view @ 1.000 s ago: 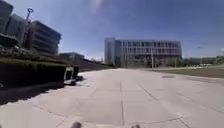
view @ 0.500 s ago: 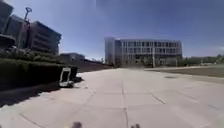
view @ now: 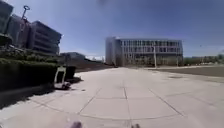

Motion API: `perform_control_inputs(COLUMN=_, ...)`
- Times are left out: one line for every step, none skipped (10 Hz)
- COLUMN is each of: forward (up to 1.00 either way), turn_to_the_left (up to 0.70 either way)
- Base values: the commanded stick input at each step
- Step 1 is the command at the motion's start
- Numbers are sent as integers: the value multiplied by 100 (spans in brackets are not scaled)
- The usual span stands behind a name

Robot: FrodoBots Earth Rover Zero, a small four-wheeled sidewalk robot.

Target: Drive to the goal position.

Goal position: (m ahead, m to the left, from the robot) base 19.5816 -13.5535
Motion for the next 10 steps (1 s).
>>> perform_control_inputs(forward=70, turn_to_the_left=0)
perform_control_inputs(forward=70, turn_to_the_left=0)
perform_control_inputs(forward=70, turn_to_the_left=0)
perform_control_inputs(forward=70, turn_to_the_left=0)
perform_control_inputs(forward=70, turn_to_the_left=0)
perform_control_inputs(forward=70, turn_to_the_left=0)
perform_control_inputs(forward=70, turn_to_the_left=0)
perform_control_inputs(forward=70, turn_to_the_left=0)
perform_control_inputs(forward=70, turn_to_the_left=0)
perform_control_inputs(forward=70, turn_to_the_left=0)
